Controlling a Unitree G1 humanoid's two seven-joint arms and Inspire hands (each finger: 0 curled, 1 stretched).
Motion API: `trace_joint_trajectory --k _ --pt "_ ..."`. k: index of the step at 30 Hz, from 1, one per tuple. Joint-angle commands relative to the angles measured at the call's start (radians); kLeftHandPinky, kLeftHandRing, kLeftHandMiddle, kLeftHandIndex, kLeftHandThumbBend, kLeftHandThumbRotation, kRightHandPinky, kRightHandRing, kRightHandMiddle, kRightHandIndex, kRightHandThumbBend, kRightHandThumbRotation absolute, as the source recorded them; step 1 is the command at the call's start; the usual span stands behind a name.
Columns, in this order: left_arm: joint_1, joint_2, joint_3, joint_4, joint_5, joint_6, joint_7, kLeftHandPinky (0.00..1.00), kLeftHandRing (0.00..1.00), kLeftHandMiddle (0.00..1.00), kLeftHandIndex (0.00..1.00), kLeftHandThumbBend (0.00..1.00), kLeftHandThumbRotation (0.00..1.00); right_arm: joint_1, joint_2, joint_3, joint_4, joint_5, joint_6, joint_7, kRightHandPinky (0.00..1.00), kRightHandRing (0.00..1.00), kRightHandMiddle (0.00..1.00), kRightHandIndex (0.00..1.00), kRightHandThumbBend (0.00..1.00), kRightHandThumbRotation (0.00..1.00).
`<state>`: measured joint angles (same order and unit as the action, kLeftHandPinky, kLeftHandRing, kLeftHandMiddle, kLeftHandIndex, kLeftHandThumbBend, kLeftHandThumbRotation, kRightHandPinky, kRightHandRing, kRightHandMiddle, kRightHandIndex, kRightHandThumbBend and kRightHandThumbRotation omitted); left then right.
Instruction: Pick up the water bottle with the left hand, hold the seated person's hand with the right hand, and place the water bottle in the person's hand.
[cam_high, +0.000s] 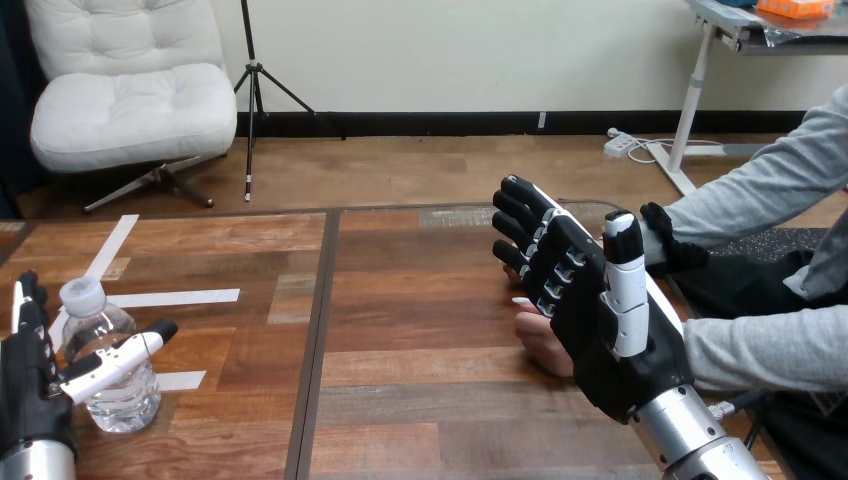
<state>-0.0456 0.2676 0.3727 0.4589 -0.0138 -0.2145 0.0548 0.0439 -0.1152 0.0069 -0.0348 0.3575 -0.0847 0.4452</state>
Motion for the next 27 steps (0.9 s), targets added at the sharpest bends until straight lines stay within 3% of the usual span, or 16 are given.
trace_joint_trajectory --k 1,14,27 --pt "-0.077 0.028 -0.008 0.007 -0.017 -0.014 -0.009 1.0 1.0 1.0 1.0 0.96 0.1 -0.032 0.003 -0.01 -0.043 0.015 -0.009 0.009 0.99 0.98 0.95 0.92 0.87 1.0" --pt "-0.117 0.031 0.001 0.061 -0.082 -0.012 -0.044 1.0 1.0 1.0 1.0 0.91 0.09 -0.033 0.006 -0.013 -0.04 0.014 -0.009 0.011 0.99 0.98 0.95 0.92 0.87 1.0" --pt "-0.176 0.049 0.008 0.144 -0.118 0.008 -0.069 1.0 1.0 1.0 1.0 0.93 0.15 -0.031 0.006 -0.013 -0.042 0.012 -0.008 0.012 0.99 0.98 0.96 0.93 0.87 1.0"
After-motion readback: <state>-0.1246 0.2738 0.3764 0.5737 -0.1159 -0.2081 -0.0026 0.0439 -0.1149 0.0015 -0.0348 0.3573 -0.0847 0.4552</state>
